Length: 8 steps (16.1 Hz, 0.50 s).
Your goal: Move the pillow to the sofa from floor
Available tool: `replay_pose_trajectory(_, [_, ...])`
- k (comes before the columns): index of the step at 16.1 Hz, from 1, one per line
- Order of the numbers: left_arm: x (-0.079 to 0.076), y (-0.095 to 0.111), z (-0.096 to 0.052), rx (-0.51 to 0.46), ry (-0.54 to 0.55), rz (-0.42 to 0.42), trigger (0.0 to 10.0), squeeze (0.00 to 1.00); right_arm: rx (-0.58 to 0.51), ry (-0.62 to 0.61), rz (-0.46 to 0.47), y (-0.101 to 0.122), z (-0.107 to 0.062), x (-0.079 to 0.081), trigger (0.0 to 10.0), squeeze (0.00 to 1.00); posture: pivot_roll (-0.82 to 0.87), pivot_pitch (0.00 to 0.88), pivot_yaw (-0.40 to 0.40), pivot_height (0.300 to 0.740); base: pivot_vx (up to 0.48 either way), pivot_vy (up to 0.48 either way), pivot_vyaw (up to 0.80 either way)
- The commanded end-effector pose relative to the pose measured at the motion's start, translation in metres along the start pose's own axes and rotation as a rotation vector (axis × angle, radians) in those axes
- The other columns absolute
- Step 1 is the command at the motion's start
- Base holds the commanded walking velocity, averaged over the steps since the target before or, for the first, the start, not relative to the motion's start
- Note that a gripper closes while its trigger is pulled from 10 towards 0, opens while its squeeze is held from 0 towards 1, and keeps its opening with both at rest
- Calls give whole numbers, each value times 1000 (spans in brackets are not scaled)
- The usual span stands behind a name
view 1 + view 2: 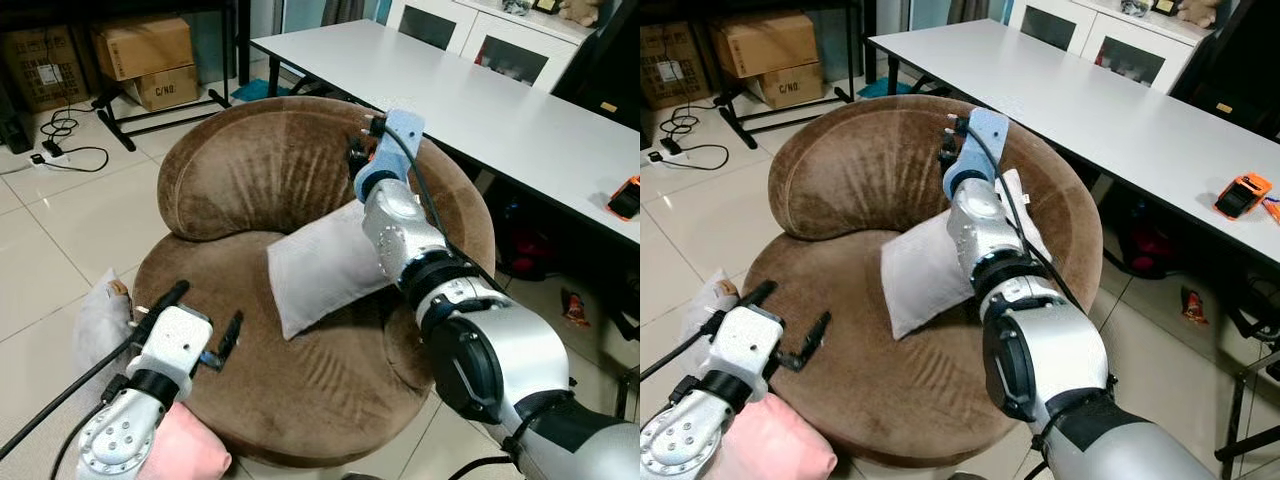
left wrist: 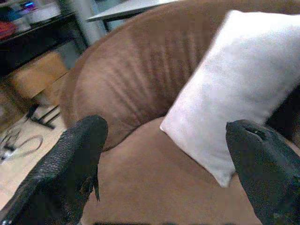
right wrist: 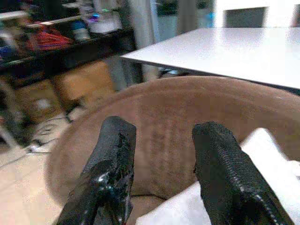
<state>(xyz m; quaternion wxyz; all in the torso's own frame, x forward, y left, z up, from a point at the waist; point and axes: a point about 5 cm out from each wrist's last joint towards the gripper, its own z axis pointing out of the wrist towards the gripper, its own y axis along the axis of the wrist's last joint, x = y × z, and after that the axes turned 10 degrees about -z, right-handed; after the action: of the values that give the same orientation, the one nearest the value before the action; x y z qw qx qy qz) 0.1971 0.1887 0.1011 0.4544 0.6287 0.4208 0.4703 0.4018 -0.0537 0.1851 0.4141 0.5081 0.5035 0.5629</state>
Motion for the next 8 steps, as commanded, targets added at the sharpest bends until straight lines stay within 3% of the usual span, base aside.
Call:
replay_pose_trajectory(1, [1, -1, 2, 0, 39, -28, 10000, 525, -16, 37, -4, -3, -2, -11, 10000, 0, 14, 0, -175, 740, 0, 0, 0])
replay_pose_trajectory(2, [1, -1, 2, -5, 105, -79, 10000, 522, -12, 111, -84, -21, -12, -21, 10000, 0, 14, 0, -171, 740, 0, 0, 0])
replay_pose_trajectory(3, [2, -2, 0, -3, 168, -121, 10000, 514, 27, 146, -130, -47, -33, -39, 10000, 0, 10, 0, -165, 740, 0, 0, 0])
replay_pose_trajectory(4, [1, -3, -2, -1, 181, -132, 10000, 467, 35, 157, -143, -58, -51, -49, 10000, 0, 8, 0, -158, 740, 0, 0, 0])
replay_pose_trajectory(5, [1, -3, -2, -3, 186, -135, 10000, 329, 47, 149, -147, -63, -65, -56, 10000, 0, 2, 0, -150, 740, 0, 0, 0])
replay_pose_trajectory(6, [0, -1, -2, -12, 194, -134, 10000, 306, 64, 147, -194, -70, -91, -68, 10000, 0, -4, 0, -142, 740, 0, 0, 0])
replay_pose_trajectory(7, [-2, 1, -1, -27, 194, -119, 10000, 302, 57, 162, -317, -73, -113, -76, 10000, 0, -14, 0, -131, 740, 0, 0, 0])
replay_pose_trajectory(8, [-2, 1, -1, -31, 194, -115, 10000, 298, 60, 167, -352, -73, -119, -77, 10000, 0, -25, 0, -119, 740, 0, 0, 0])
